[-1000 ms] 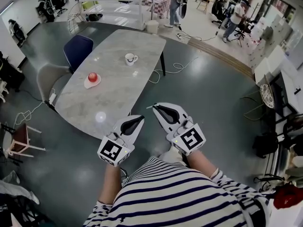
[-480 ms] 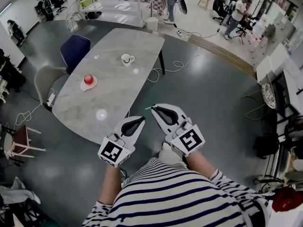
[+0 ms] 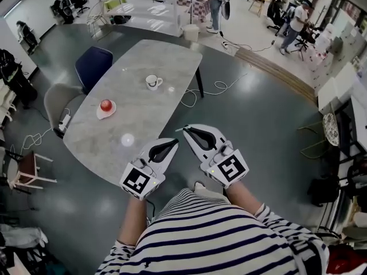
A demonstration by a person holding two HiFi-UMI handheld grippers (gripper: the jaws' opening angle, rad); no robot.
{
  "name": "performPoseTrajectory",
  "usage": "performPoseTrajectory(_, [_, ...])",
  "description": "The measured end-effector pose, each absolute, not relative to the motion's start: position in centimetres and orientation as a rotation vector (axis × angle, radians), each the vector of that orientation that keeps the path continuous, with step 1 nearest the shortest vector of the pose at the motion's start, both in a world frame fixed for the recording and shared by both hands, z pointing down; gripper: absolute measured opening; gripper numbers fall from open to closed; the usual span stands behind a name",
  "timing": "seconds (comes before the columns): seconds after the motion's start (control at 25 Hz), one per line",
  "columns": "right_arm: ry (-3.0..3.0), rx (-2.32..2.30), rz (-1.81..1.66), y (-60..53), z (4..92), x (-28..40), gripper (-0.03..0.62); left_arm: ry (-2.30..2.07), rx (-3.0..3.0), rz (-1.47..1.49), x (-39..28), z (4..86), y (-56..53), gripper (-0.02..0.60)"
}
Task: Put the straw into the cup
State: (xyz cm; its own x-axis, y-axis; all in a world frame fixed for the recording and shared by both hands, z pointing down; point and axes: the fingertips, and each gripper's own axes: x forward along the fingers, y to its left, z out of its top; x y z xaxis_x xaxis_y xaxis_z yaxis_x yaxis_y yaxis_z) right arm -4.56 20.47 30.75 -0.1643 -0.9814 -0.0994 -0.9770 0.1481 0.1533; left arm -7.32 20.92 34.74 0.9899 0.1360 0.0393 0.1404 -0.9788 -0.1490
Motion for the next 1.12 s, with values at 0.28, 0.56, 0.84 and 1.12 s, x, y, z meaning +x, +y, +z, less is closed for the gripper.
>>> performPoseTrajectory(0.28, [-2.426, 1.984, -0.289, 19.9, 29.2, 0.7, 0.025, -0.132, -2.999, -0.04, -2.0, 33.3, 20.5, 0.008])
performPoseTrajectory(0.56, [-2.443, 1.97, -0.277, 19.2, 30.0, 4.6, 0.025, -0.091, -3.0, -0.048, 1.1, 34.2, 20.2, 0.008])
performPoseTrajectory(0.84, [-2.466, 1.96, -0.242, 17.9, 31.1, 6.3, 0.025, -0.063, -3.018, -0.036, 2.7, 34.9, 18.9, 0.008])
performPoseTrajectory(1.12, [-2.457, 1.95, -0.252, 13.6, 31.0, 8.6, 0.025, -0.053, -3.029, 0.001, 5.1, 35.0, 14.3, 0.008])
